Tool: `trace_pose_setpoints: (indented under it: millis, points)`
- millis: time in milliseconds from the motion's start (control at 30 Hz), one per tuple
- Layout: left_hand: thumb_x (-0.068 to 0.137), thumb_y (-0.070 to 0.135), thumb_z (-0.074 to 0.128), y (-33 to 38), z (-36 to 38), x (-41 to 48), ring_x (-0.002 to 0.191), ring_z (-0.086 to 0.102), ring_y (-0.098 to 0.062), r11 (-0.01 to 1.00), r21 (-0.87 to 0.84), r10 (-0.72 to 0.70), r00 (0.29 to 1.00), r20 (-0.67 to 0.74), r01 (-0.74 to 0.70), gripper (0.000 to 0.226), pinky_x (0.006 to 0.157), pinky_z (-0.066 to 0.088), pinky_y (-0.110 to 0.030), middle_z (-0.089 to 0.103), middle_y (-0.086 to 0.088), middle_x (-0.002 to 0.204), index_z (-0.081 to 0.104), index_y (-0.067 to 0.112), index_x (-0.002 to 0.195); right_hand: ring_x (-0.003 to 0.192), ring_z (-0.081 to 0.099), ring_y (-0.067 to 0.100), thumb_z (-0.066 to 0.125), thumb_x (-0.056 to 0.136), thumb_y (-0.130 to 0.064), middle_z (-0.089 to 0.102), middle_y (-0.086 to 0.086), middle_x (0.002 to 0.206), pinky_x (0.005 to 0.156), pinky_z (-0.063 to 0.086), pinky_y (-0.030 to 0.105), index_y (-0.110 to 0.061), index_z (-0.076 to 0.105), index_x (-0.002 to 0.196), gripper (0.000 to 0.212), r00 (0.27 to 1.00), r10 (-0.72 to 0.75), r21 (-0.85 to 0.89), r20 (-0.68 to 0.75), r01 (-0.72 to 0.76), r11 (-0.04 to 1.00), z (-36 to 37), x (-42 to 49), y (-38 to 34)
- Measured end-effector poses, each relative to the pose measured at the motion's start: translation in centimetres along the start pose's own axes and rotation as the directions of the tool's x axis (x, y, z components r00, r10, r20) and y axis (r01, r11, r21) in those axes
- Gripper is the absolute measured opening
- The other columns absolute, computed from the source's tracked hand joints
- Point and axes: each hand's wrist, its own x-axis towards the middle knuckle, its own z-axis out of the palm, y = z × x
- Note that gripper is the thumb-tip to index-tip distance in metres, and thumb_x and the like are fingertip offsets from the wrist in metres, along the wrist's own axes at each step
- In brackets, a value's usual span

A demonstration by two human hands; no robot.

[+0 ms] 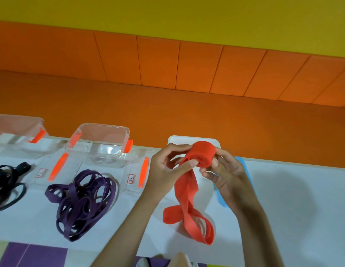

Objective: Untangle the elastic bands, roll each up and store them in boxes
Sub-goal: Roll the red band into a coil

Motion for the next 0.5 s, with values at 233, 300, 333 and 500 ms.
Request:
trace_pose_setpoints:
  millis: [233, 300, 333, 500]
  points:
    - [0.076, 0.025, 0.093, -1.1, 0.5, -0.4, 0.116, 0.072, -0.015, 0.994, 0.108, -0.034, 0.998, 0.049, 0.029, 0.037, 0.088, 0.058, -0.021, 0.077, 0.01, 0.113, 0.079, 0.045, 0.104, 0.077, 0.072, 0.022, 0.095, 0.058, -0.065, 0.077, 0.009, 0.094, 0.078, 0.06, 0.029, -0.033, 0.075, 0.108, 0.063, 0.997, 0.006, -0.133, -0.073, -0.016, 0.991, -0.2, -0.4, 0.7]
    - [0.076, 0.026, 0.092, -1.1, 0.5, -0.5, 0.117, 0.071, -0.017, 0.996, 0.071, -0.058, 0.996, 0.074, 0.053, 0.037, 0.089, 0.058, -0.022, 0.077, 0.007, 0.115, 0.08, 0.043, 0.106, 0.072, 0.069, 0.021, 0.096, 0.061, -0.061, 0.075, 0.008, 0.087, 0.075, 0.059, 0.029, -0.032, 0.076, 0.105, 0.057, 0.994, 0.005, -0.127, -0.106, -0.018, 0.992, -0.3, -0.4, 1.0]
    - [0.076, 0.027, 0.091, -1.0, 0.4, -0.5, 0.118, 0.071, -0.017, 0.997, 0.04, -0.063, 0.994, 0.09, 0.059, 0.037, 0.09, 0.058, -0.022, 0.076, 0.007, 0.117, 0.081, 0.043, 0.107, 0.074, 0.068, 0.021, 0.093, 0.066, -0.059, 0.075, 0.008, 0.087, 0.076, 0.058, 0.031, -0.031, 0.075, 0.107, 0.053, 0.995, 0.011, -0.124, -0.103, -0.024, 0.992, -0.4, -0.4, 1.2]
    - [0.083, 0.029, 0.085, -0.2, 0.3, -0.3, 0.114, 0.073, -0.019, 0.997, 0.069, 0.012, 0.996, 0.087, -0.018, 0.033, 0.093, 0.058, -0.024, 0.078, 0.008, 0.116, 0.081, 0.041, 0.113, 0.079, 0.074, 0.02, 0.085, 0.072, -0.07, 0.078, 0.012, 0.1, 0.071, 0.057, 0.025, -0.026, 0.074, 0.117, 0.064, 0.998, 0.025, -0.128, -0.051, -0.031, 0.991, -0.6, -0.7, 1.1]
